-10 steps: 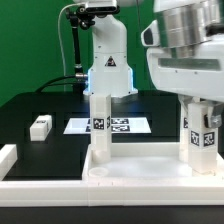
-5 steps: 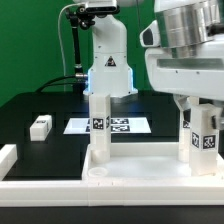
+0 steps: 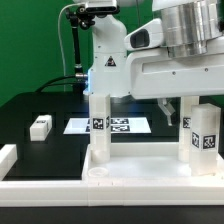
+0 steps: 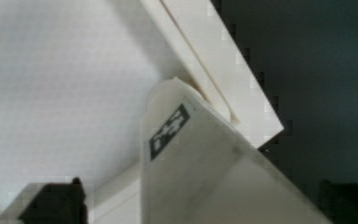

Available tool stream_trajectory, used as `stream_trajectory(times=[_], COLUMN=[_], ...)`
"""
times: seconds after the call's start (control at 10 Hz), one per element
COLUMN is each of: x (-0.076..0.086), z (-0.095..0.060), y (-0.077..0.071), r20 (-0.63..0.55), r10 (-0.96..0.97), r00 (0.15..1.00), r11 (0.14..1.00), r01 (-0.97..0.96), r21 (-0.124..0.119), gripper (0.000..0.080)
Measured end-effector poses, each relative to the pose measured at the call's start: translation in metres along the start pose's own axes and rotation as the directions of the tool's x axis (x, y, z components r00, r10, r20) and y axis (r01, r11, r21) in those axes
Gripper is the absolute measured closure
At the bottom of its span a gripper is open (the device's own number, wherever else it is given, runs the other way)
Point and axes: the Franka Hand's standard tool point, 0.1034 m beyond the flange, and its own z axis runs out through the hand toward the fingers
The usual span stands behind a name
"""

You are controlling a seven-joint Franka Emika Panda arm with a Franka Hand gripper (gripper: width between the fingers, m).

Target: Assemble desk

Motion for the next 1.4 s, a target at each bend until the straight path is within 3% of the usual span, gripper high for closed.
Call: stream_trajectory(times=[0.2, 0.3, 0.4, 0.5, 0.6, 0.7, 0.8, 1.0, 1.1, 1.3, 1.4], x=[0.003, 0.004, 0.000, 0.000, 0.002, 0.002, 0.003, 0.004, 0.004, -0.004, -0.005], z=[0.001, -0.005, -0.001, -0.001, -0.001, -0.001, -0.001, -0.001, -0.001, -0.002, -0.002], y=[-0.001, -0.012, -0.019, -0.017, -0.015, -0.015, -0.014, -0.011, -0.010, -0.007, -0.009], r20=[-0.022, -0.014, -0.034, -0.032, -0.033, -0.037, -0.041, -0.052, -0.063, -0.033, -0.006], r10=[-0.437, -0.613, -0.614, -0.590, -0.587, -0.538, -0.465, -0.279, -0.126, 0.296, 0.511], r00=[0.899, 0.790, 0.788, 0.807, 0.809, 0.842, 0.884, 0.959, 0.990, 0.955, 0.860], r11=[0.899, 0.789, 0.789, 0.807, 0.809, 0.843, 0.885, 0.960, 0.990, 0.953, 0.859], r01=[0.436, 0.612, 0.612, 0.588, 0.585, 0.536, 0.463, 0.276, 0.122, -0.297, -0.511], r21=[-0.040, -0.053, -0.055, -0.055, -0.056, -0.053, -0.053, -0.052, -0.065, -0.063, -0.035], gripper=[0.0151, 0.0151, 0.0151, 0.0171, 0.0298, 0.0298, 0.0467, 0.0508, 0.0508, 0.0508, 0.0508])
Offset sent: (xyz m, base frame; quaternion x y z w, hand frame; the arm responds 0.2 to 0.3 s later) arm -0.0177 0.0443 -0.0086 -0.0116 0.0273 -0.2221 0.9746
